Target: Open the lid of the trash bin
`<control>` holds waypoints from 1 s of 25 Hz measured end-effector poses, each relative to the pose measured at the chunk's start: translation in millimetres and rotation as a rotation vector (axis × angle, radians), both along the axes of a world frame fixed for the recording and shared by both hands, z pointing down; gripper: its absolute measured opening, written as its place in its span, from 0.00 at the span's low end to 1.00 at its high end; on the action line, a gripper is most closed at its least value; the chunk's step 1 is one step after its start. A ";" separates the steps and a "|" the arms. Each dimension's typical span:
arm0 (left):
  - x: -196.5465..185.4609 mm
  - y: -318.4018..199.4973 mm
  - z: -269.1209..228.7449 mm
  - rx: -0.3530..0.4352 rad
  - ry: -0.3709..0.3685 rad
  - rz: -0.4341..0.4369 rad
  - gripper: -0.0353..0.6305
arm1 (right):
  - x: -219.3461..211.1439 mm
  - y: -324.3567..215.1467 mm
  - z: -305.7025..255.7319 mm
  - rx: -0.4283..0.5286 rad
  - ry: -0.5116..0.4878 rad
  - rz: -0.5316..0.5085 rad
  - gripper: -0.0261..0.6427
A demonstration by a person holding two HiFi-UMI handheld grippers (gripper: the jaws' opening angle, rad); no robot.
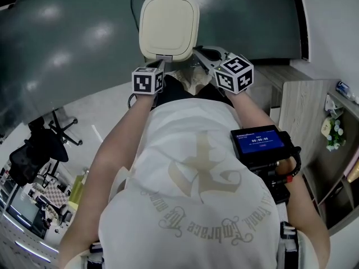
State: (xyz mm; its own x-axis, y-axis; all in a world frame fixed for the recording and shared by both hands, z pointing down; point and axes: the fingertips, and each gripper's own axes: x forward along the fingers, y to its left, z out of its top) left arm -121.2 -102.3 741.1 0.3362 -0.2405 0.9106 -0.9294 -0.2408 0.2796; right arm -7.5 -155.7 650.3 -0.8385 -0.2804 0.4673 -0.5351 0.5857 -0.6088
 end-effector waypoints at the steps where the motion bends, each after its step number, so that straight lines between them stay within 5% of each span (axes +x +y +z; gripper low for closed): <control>1: 0.9 -0.2 0.8 0.002 0.002 -0.001 0.07 | 1.1 0.8 0.8 -0.002 0.004 0.000 0.05; 25: 9.7 -20.9 22.1 0.044 0.040 -0.056 0.07 | 19.4 -0.3 15.0 0.004 0.050 0.020 0.05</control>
State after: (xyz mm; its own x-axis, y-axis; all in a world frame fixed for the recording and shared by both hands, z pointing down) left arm -111.5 -123.2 763.2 0.3566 -0.2993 0.8850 -0.9302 -0.2016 0.3066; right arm 11.9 -155.9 665.3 -0.8083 -0.2988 0.5072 -0.5764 0.5770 -0.5787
